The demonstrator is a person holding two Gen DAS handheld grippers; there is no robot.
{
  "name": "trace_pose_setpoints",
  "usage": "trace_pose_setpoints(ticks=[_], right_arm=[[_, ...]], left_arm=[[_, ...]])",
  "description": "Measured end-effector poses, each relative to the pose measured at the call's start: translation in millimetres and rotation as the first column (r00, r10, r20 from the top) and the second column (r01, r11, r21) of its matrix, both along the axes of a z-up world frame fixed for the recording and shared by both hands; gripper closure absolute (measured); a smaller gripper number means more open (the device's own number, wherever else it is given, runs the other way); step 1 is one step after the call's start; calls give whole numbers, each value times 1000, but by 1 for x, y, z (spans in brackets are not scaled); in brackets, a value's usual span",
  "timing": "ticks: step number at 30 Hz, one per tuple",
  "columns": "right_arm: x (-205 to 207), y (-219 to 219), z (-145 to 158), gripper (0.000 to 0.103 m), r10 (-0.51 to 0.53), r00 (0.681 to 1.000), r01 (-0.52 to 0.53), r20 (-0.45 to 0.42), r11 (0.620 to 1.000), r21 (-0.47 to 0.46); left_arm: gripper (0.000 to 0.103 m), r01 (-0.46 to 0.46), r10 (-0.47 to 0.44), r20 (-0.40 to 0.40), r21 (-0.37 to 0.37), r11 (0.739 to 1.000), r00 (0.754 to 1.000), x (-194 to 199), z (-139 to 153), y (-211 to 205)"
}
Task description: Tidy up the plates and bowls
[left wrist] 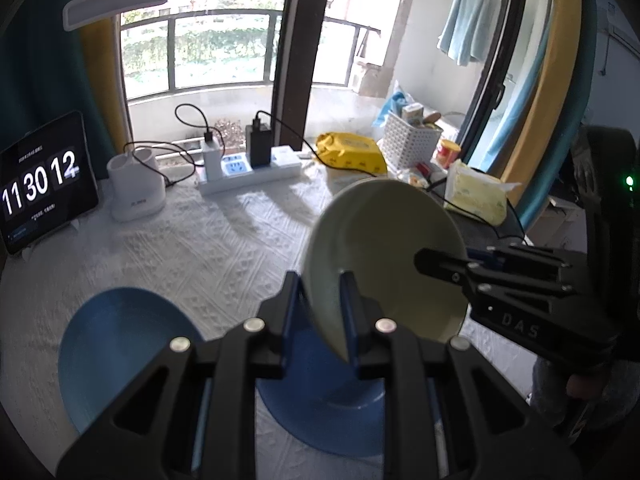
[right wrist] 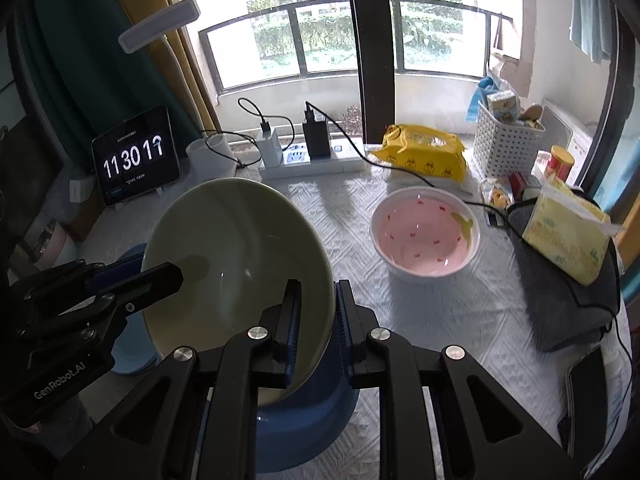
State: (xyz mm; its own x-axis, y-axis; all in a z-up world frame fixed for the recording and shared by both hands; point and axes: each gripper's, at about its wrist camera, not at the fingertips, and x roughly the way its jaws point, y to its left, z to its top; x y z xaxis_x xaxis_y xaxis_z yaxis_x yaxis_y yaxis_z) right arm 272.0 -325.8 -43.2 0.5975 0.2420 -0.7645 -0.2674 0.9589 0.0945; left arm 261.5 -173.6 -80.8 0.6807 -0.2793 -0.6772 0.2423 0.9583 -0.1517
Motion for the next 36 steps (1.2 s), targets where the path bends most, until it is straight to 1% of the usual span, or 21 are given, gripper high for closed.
trace_pose_setpoints(ticks=[8,20,30,33,36], right_arm=[[-10,-2,-18,84,-10,999,10,-51,1000,6],[-13,-5,-44,84,-20,992,21,-121,1000,3],[-14,0,-61,83,-18,985,13,-170,1000,-25],[-14,1,-61,83,-17,986,12,-163,999,-33],[-14,3,-60,82,-13,987,8,-161,999,-36]], left_arm=[[82,11,-11,-37,21,1000,999,-10,-18,-3],[82,26,-22,-98,38,999,995,-11,-42,-4],[82,37,-29,-132,54,998,991,-10,-56,-3],[82,33,-22,-148,68,997,989,-10,-60,-3],[82,38,-28,-151,62,997,988,-10,-60,-2]])
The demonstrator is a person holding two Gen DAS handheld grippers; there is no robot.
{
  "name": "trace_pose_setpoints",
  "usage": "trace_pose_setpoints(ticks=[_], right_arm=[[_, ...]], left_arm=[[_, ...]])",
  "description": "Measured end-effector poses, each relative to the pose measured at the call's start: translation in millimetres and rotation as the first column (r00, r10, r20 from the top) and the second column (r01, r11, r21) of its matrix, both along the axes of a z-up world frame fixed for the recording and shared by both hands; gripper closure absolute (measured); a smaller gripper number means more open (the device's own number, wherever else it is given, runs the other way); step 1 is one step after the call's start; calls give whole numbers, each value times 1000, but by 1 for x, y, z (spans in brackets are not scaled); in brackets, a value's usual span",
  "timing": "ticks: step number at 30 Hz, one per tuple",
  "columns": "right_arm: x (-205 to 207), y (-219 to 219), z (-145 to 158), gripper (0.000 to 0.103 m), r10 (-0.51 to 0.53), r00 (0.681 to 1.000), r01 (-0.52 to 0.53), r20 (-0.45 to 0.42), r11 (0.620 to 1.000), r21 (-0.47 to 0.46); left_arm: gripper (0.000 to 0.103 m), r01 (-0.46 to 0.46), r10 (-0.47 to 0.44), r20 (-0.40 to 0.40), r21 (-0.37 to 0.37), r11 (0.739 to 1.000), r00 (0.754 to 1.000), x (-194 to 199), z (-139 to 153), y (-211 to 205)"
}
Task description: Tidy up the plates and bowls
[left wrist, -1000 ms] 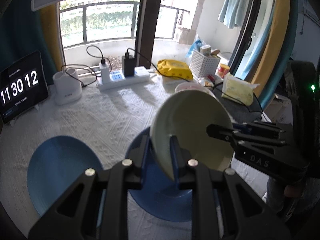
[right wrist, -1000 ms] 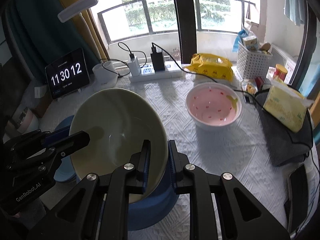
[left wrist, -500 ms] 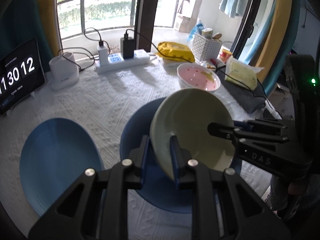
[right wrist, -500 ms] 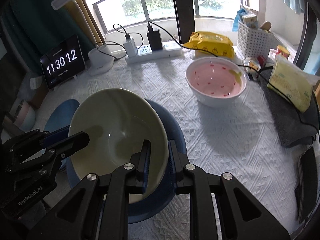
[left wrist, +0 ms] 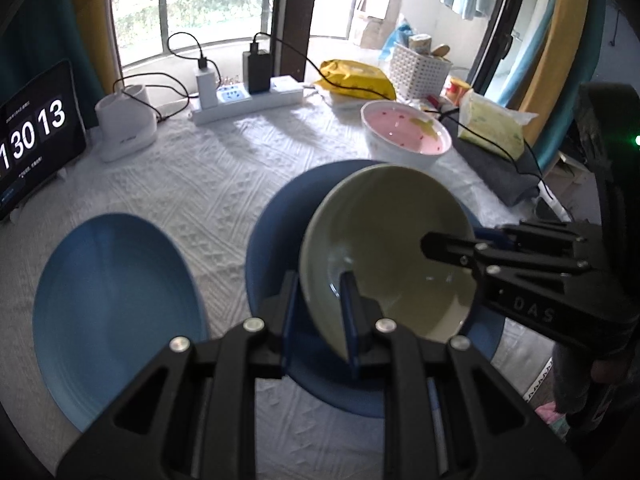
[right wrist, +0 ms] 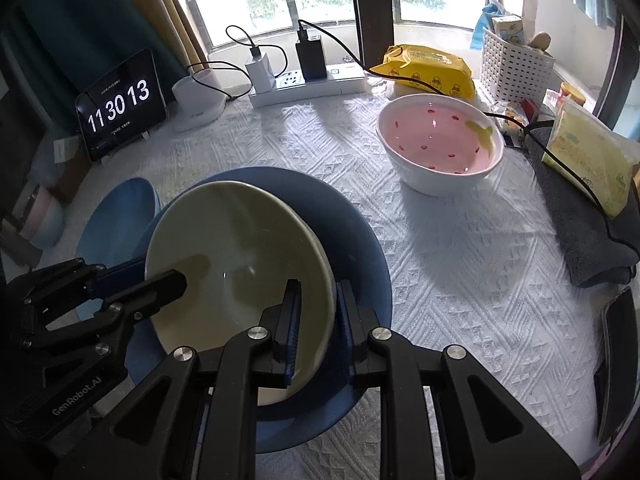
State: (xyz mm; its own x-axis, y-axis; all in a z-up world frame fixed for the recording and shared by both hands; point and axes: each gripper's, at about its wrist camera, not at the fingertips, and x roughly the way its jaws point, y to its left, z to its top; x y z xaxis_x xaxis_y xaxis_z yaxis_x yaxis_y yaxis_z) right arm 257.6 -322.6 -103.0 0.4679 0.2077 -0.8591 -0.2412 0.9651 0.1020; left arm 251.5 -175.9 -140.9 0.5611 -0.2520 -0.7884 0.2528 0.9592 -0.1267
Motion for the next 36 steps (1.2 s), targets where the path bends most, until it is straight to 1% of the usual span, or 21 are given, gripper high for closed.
trace_pose_setpoints(ticks=[5,7,12,19,22,24,26,36], right_arm=[[0,4,-1,78,13,1000,-13,1,1000,-18],[0,7,-1,78,22,1000,-22,1,999,-32],[0,12,-2,77,43,999,-43,4,997,-60],[2,10,-2,76,64,998,-65,-9,997,-49],[1,12,1,75,68,998,-68,-12,996,-54],[0,13,2,71,77,997,-78,-12,996,-53],[-1,13,4,71,77,997,-78,-11,996,-51],[-5,-3,26,69,43,998,-41,48,998,-48]], left_arm=[[82,14,-14,-2,-2,1000,1000,-3,0,1],[80,19,-19,-6,-4,1000,1000,-4,0,2],[80,31,-31,-11,-7,999,999,-8,1,3],[80,24,-24,18,-13,1000,1000,-14,11,11],[80,18,-17,18,-11,1000,1000,-13,11,13],[80,14,-13,16,-10,1000,1000,-12,10,14],[80,13,-12,20,-7,1000,1000,-11,10,14],[80,3,-3,28,1,1000,1000,-3,13,13]])
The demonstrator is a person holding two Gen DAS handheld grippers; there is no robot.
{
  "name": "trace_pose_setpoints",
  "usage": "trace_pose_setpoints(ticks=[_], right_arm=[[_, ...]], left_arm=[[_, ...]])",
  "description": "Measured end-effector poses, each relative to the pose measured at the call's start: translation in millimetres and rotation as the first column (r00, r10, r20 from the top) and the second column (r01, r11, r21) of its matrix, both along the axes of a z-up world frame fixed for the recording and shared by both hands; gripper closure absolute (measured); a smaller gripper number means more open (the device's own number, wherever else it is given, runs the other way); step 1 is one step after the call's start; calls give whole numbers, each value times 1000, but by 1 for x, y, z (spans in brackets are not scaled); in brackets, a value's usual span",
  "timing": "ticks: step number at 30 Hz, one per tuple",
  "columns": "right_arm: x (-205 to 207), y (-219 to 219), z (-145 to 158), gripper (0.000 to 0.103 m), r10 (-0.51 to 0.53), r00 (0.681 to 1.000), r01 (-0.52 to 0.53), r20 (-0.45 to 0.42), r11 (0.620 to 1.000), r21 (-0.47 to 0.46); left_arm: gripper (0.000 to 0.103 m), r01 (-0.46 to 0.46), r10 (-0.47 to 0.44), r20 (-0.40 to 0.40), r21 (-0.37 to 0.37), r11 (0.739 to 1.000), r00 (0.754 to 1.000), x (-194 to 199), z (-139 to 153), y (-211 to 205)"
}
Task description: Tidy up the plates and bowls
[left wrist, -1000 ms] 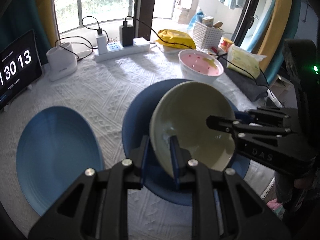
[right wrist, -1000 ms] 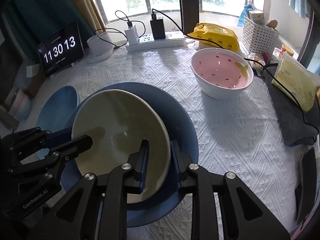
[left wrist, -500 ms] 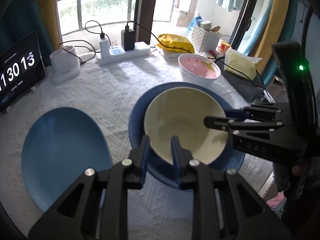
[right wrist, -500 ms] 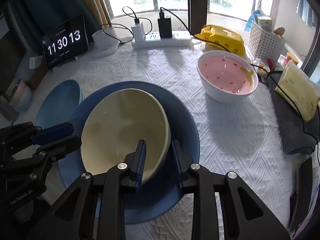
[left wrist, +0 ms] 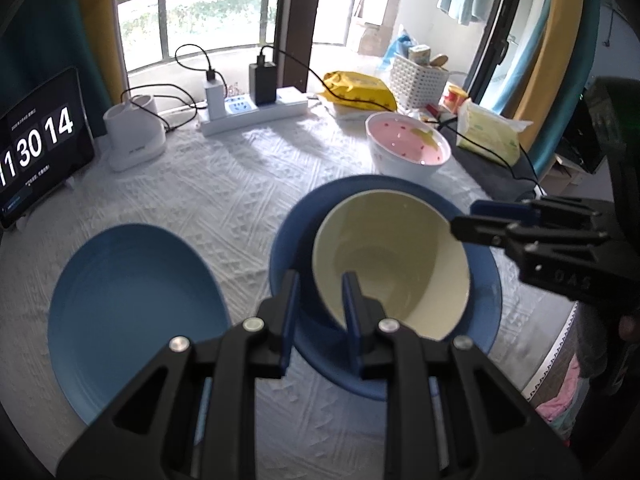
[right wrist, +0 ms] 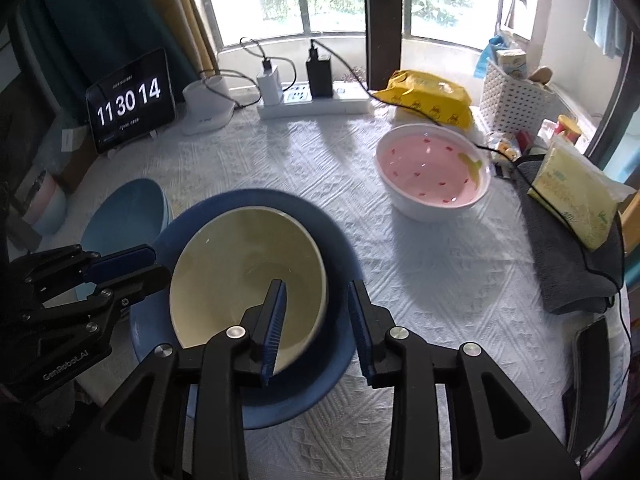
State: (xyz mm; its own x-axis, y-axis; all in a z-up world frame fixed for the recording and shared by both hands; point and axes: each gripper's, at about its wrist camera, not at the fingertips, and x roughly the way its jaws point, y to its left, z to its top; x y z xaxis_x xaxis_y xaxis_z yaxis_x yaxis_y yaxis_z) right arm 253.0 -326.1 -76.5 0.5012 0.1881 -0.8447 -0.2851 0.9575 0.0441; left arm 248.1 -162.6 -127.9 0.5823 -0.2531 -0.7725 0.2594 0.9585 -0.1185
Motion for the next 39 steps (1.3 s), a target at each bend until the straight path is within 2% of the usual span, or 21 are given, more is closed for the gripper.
trace_pose_setpoints(ticks=[5,15,21,23,25,26,32,39], right_arm=[[4,-10,5,69,-22,999,22,27,1000,6],[23,-27,-25,69,-74,997,74,-24,997,24],[25,-25,-30,68,-73,997,73,-10,997,34],[26,-28,-31,66,-72,997,73,-8,996,52],[28,-34,-33,56,-87,996,88,-15,994,71],[29,-38,-35,55,-94,995,96,-23,991,89],[28,-41,-35,54,-95,995,99,-37,989,111],[26,-42,-21,54,-88,996,87,-1,986,143]], left_arm=[[80,-4,4,-6,12,1000,1000,5,-3,-2],[80,-11,11,-11,11,1000,1000,10,-6,-2],[80,-13,13,-11,10,1000,1000,14,-5,-3],[80,-15,15,-10,11,1000,1000,15,-5,-3],[80,-15,15,-9,9,1000,1000,15,-5,-2],[80,-15,15,-10,10,1000,1000,16,-5,-3],[80,-12,12,6,1,1000,1000,19,3,-5],[78,-17,17,38,6,1000,999,31,15,-10]])
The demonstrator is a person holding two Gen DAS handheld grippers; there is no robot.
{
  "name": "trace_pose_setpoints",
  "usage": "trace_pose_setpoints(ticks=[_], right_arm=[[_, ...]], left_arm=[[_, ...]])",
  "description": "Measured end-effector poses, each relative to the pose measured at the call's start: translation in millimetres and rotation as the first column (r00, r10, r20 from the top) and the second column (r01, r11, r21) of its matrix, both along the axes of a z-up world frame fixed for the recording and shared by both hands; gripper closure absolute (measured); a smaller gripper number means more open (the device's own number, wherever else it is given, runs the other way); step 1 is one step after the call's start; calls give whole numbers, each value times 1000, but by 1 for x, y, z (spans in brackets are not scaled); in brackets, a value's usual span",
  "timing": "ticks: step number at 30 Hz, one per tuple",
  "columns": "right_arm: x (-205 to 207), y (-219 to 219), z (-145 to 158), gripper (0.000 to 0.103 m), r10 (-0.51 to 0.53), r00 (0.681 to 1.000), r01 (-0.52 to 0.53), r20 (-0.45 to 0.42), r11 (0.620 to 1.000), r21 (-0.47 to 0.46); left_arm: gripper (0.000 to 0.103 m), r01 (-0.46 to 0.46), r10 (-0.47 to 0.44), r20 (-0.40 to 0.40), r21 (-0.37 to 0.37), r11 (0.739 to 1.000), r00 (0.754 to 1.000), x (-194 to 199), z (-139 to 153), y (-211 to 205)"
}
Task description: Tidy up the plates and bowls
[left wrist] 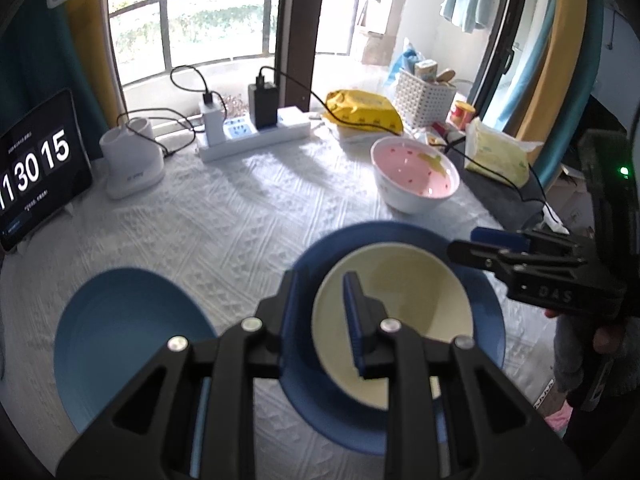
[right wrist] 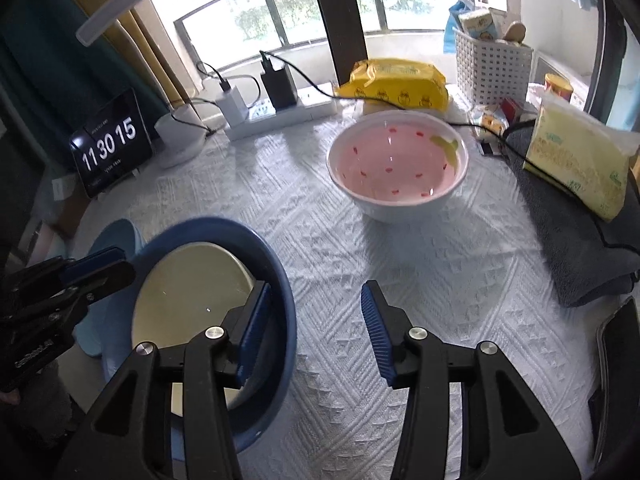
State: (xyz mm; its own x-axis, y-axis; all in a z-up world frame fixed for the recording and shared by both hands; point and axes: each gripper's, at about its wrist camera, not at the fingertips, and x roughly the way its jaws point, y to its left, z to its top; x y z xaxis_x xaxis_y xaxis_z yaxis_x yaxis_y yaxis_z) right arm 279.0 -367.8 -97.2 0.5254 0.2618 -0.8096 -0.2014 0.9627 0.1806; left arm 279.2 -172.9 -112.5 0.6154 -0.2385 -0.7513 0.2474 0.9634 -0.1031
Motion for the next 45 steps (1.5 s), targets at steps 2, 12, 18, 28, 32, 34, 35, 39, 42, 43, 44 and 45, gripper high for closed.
trace_pose_setpoints(ticks=[2,12,18,28,32,34,35,39,42,43,44,45], right_arm=[[0,-1,6,54,-1,1000,1,14,1000,9],[9,-16,26,54,-17,998,14,64,999,41],[16,-31,32,54,-37,995,32,88,998,60],[28,-50,33,54,-58,993,51,103,996,69],[33,-59,31,54,-75,992,67,102,995,80],[35,-64,30,54,-84,991,75,101,993,90],[35,-65,30,54,-88,991,79,101,993,92],[41,-74,25,54,-111,989,101,95,989,106],[46,-79,23,54,-126,987,115,97,987,111],[47,-81,23,54,-130,986,119,100,986,113],[49,-83,22,54,-135,986,123,102,986,117],[51,-85,20,54,-141,985,128,103,984,122]], left_arm=[[75,-1,1,14,-7,1000,1000,4,4,-1],[56,28,-27,59,-12,1000,998,26,24,-18],[56,51,-51,57,5,999,997,44,26,-35],[56,112,-113,44,16,994,993,70,24,-62],[56,96,-97,30,21,995,995,81,20,-68],[56,94,-94,18,21,995,995,85,17,-70],[56,92,-92,9,23,995,996,88,15,-71],[56,97,-97,-9,41,994,995,96,10,-78],[56,108,-108,-13,53,993,994,102,6,-85],[56,114,-114,-16,54,992,993,104,4,-88],[56,117,-116,-18,58,991,993,105,2,-90],[56,116,-115,-20,72,991,993,107,-1,-94]])
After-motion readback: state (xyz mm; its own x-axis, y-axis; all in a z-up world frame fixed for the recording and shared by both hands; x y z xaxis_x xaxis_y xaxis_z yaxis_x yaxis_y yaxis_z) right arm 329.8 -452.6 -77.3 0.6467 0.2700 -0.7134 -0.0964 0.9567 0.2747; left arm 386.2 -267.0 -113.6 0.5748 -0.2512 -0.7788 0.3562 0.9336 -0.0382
